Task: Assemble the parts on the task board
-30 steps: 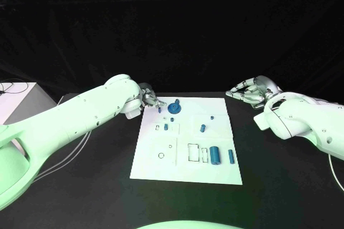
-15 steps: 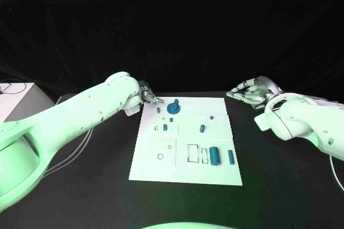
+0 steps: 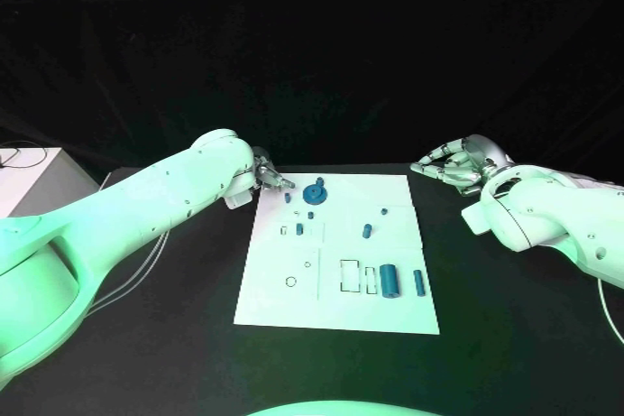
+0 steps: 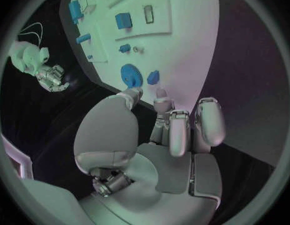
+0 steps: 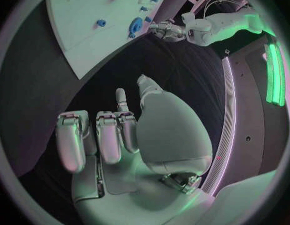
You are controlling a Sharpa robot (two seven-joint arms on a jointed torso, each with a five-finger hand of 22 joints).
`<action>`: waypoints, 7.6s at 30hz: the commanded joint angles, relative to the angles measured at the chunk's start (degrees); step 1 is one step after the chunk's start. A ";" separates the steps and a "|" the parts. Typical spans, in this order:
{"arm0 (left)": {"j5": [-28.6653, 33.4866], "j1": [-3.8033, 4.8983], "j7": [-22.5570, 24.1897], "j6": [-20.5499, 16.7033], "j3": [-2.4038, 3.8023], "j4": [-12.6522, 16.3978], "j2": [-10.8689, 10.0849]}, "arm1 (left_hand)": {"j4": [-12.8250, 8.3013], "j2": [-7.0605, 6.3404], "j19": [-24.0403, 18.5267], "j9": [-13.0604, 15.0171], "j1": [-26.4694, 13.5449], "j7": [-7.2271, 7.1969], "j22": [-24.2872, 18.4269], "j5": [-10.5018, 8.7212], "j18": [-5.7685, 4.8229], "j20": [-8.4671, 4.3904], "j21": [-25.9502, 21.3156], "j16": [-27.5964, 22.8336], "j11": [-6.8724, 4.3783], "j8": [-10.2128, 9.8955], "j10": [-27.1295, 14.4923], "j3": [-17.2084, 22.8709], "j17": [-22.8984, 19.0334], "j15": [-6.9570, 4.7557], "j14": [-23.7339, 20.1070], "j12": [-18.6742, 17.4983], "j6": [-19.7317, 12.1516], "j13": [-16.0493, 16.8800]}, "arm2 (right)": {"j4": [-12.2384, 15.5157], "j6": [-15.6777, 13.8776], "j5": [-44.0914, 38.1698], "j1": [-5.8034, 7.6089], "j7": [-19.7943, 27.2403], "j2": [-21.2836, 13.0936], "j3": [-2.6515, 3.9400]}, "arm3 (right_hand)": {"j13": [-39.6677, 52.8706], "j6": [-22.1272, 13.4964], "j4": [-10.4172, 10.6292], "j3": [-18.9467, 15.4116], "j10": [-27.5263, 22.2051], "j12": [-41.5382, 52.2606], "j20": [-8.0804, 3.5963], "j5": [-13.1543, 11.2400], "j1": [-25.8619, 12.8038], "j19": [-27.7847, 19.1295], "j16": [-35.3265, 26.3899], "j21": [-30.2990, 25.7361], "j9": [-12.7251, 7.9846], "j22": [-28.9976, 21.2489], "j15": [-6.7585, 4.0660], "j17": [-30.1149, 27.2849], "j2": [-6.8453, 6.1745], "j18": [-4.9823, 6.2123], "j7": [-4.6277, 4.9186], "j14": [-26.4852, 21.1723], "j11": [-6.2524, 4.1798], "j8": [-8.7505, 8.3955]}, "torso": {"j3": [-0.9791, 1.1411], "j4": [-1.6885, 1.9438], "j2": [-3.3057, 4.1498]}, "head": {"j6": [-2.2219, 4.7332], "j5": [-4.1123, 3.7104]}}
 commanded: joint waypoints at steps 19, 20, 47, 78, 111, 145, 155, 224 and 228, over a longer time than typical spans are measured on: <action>1.19 0.20 0.61 1.92 -1.23 -0.98 1.07 | -0.01 0.53 -0.08 -0.18 0.30 -0.03 -0.02 0.27 0.05 0.34 -0.09 0.00 0.08 -0.30 -0.61 -0.26 11.58 0.43 4.62 -0.13 0.11 -0.10 | 0.09 0.04 -0.44 0.13 0.62 0.20 0.05 | 9.94 -0.52 -0.03 0.21 0.76 -0.22 -0.25 0.31 -0.50 4.58 -0.24 -0.36 0.05 12.79 -0.18 9.31 0.07 0.44 0.03 4.66 0.17 0.25 | 0.02 0.08 0.03 | -0.59 0.07; 1.26 0.19 0.61 1.97 -1.27 -0.96 1.07 | -0.01 0.55 -0.13 -0.19 0.31 -0.03 -0.11 0.28 0.07 0.34 -0.13 0.00 0.08 -0.30 -0.60 -0.26 11.57 0.43 4.62 -0.11 0.11 -0.07 | 0.08 0.04 -0.44 0.13 0.62 0.21 0.05 | 9.94 -0.52 -0.03 0.21 0.76 -0.22 -0.25 0.31 -0.50 4.58 -0.24 -0.36 0.05 12.79 -0.18 9.31 0.07 0.44 0.03 4.66 0.17 0.25 | 0.02 0.09 0.02 | -0.64 0.08; 2.16 0.19 0.62 3.21 -1.55 -0.41 1.02 | -0.27 1.51 -0.17 -0.53 2.45 -0.15 -0.04 0.60 0.09 0.48 -0.14 0.04 0.00 -0.48 -0.86 0.28 11.61 0.43 4.61 -0.05 0.41 -0.21 | -0.20 0.17 -0.46 0.13 0.37 0.57 0.05 | 9.97 -0.55 -0.03 0.24 0.80 -0.20 -0.25 0.35 -0.53 4.58 -0.25 -0.35 0.16 12.79 -0.19 9.32 0.07 0.44 0.03 4.66 0.17 0.26 | 0.07 0.02 0.00 | -1.24 0.41; 5.54 0.19 1.23 1.35 -1.75 -0.93 1.04 | -1.39 3.77 -0.23 -0.50 10.00 -0.38 0.34 0.97 0.08 0.36 -0.12 0.15 -0.25 -0.09 -1.19 12.42 11.68 0.22 4.61 0.10 -0.55 -0.85 | -0.33 0.30 -0.51 0.13 0.34 0.70 0.05 | 9.99 -0.61 -0.03 0.39 0.82 -0.19 -0.26 0.50 -0.57 4.58 -0.26 -0.37 0.40 12.78 -0.20 9.32 0.17 0.44 0.02 4.66 0.16 0.29 | 0.07 -0.01 0.04 | -1.42 0.38; 8.10 -1.59 2.07 -4.97 -3.73 21.49 -12.91 | -11.79 1.12 0.73 2.47 5.17 -0.43 2.21 0.62 -0.22 0.29 0.85 1.13 -0.50 4.58 0.87 30.86 13.36 -0.02 5.31 1.26 -0.42 -0.13 | -1.24 0.61 -0.29 -0.48 0.27 0.62 0.02 | 10.00 -0.65 -0.04 0.57 0.84 -0.18 -0.28 1.17 -0.62 4.56 -0.26 -0.44 0.61 12.74 -0.21 9.32 0.26 0.46 0.01 4.66 0.14 0.30 | -0.13 1.03 -1.47 | -1.91 0.57; 0.35 -6.22 2.15 -6.18 -5.82 27.48 -14.52 | -12.34 0.76 1.02 2.53 4.23 -0.61 2.61 0.51 -0.30 0.17 1.08 1.28 -0.67 4.99 1.25 32.25 13.63 -0.15 5.43 1.37 -0.12 -0.19 | -1.39 0.75 -0.22 -1.08 0.21 0.52 0.00 | 10.01 -0.66 -0.04 0.60 0.85 -0.17 -0.28 1.32 -0.63 4.57 -0.28 -0.43 0.65 12.76 -0.21 9.29 0.25 0.46 0.01 4.66 0.14 0.30 | -0.20 1.17 -1.66 | -2.90 0.69; -2.60 -6.23 2.33 -6.24 -6.10 26.95 -13.65 | -12.38 0.74 1.04 2.52 4.18 -0.61 2.66 0.48 -0.31 0.17 1.10 1.32 -0.67 5.00 1.26 32.32 13.70 -0.15 5.46 1.38 -0.13 -0.17 | -1.33 0.79 -0.22 -1.09 0.23 0.49 0.00 | 10.01 -0.68 -0.04 0.67 0.85 -0.17 -0.29 1.57 -0.67 4.57 -0.30 -0.44 0.77 12.75 -0.22 9.24 0.22 0.46 0.00 4.65 0.14 0.31 | -0.21 1.18 -1.64 | -3.10 0.64; -2.63 -6.88 1.62 -2.66 -7.43 25.42 -11.92 | -12.62 0.46 1.07 2.37 3.14 -0.61 2.76 0.28 -0.33 0.13 1.14 1.45 -0.66 5.11 1.76 32.97 13.94 -0.14 5.55 1.66 0.04 0.28 | -1.16 0.81 -0.26 -1.09 0.14 0.17 0.00 | 9.99 -0.80 -0.07 1.07 0.85 -0.18 -0.32 2.68 -0.72 4.56 -0.32 -0.49 1.25 12.73 -0.24 9.24 0.14 0.47 -0.01 4.65 0.12 0.29 | -0.13 1.13 -1.59 | -3.99 0.39; -2.05 -6.93 1.59 -2.72 -7.50 25.37 -11.82 | -12.18 0.29 1.09 2.30 1.54 -0.81 2.82 0.18 -0.35 0.13 1.14 1.54 -0.77 5.33 2.22 32.81 14.12 -0.20 5.62 1.96 0.29 0.67 | -1.17 0.81 -0.27 -1.09 0.12 0.16 0.00 | 10.00 -0.84 -0.06 1.23 0.86 -0.18 -0.32 3.33 -0.75 4.57 -0.32 -0.49 1.40 12.74 -0.25 9.26 0.07 0.46 0.00 4.66 0.12 0.27 | -0.11 1.16 -1.59 | -4.07 0.36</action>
